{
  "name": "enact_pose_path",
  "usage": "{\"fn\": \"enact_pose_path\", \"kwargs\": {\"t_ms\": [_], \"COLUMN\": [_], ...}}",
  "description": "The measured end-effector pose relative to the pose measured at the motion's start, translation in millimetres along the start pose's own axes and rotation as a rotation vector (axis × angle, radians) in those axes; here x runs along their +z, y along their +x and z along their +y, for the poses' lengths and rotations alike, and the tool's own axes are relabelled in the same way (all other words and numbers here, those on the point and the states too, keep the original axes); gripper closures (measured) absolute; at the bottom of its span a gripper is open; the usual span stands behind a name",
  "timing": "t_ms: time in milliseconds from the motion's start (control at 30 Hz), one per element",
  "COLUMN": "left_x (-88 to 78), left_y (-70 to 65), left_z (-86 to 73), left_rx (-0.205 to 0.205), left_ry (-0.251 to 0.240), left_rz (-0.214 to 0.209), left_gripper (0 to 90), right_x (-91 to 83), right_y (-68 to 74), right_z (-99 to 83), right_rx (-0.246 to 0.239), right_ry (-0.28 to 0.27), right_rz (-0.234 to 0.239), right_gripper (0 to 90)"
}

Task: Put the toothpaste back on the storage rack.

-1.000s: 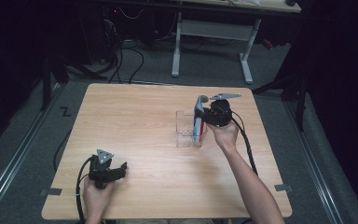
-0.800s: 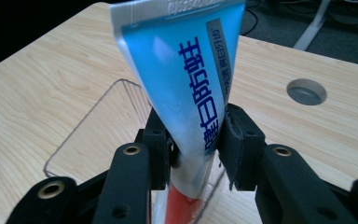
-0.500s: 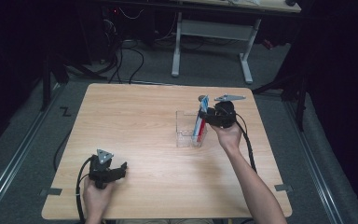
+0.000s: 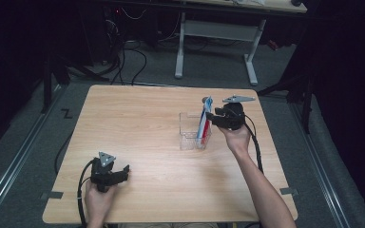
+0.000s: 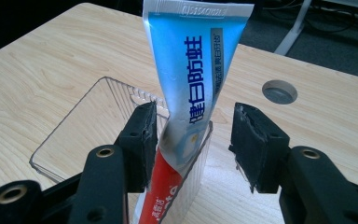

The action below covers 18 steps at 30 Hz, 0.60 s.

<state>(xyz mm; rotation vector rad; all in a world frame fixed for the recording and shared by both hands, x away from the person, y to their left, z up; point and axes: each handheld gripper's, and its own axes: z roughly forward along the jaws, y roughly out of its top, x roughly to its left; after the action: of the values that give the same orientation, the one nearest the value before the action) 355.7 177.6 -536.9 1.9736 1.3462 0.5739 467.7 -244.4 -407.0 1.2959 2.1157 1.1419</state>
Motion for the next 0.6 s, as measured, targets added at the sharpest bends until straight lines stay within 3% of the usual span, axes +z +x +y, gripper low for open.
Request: {"fn": "enact_pose_path", "kwargs": {"t_ms": [600], "left_x": [0.1], "left_y": [-0.1], "left_z": [0.0], "left_rx": [-0.001], "left_ry": [-0.001], "left_rz": [0.001], "left_gripper": [21.4], "right_x": [-16.0], "right_y": [1.8], "right_z": [1.6], "right_rx": [-0.027], "right_ry": [-0.024], "right_rz": [-0.010], "right_gripper": [50.1]}}
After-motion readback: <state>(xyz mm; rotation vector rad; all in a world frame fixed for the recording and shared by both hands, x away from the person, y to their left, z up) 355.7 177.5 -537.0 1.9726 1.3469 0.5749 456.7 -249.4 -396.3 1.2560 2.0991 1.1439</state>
